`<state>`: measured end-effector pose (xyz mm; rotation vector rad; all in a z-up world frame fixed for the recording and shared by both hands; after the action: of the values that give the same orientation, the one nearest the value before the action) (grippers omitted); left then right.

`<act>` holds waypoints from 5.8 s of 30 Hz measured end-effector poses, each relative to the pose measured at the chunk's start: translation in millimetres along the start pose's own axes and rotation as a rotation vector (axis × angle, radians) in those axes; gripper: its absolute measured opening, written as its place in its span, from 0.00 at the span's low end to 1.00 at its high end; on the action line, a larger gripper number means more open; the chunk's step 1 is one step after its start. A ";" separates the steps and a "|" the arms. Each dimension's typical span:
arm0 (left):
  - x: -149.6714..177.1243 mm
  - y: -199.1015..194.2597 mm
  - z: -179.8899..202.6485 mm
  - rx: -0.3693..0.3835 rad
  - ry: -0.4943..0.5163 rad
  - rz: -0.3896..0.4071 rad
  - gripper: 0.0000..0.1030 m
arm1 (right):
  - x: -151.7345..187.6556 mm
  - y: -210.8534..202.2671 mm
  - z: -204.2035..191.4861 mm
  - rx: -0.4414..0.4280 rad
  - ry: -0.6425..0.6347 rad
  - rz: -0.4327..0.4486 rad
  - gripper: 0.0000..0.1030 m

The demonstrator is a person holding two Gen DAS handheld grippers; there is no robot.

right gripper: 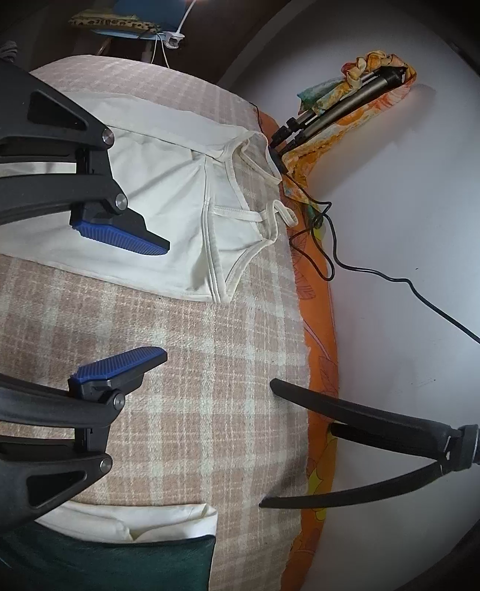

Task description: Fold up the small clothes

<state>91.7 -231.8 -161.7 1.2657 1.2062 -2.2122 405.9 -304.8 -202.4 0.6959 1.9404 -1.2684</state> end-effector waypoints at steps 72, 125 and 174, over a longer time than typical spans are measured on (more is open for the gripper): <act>49.6 -120.8 -97.7 -0.197 -0.408 0.161 0.19 | -27.0 64.5 -198.9 0.062 -0.320 -0.032 0.31; 64.0 -160.8 -178.5 -0.358 -0.508 0.222 0.30 | 40.0 56.7 -279.4 -0.089 -0.306 -0.187 0.35; 71.3 -150.7 -202.6 -0.140 -0.647 0.003 0.15 | 248.7 -133.7 -136.7 -0.313 0.028 -0.219 0.28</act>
<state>69.9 27.6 -194.0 0.4280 1.0555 -2.2204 118.6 -214.0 -289.7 0.3527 2.2208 -1.0479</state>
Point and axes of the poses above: each gripper's, at about its wrist camera, not at the fingertips, and y roughly the way its jaws point, z to its right, x to its underside, the point moved 6 cm from there along y, roughly the way its jaws point, and after that the axes turned 13 degrees about z, right-handed, at the moved point
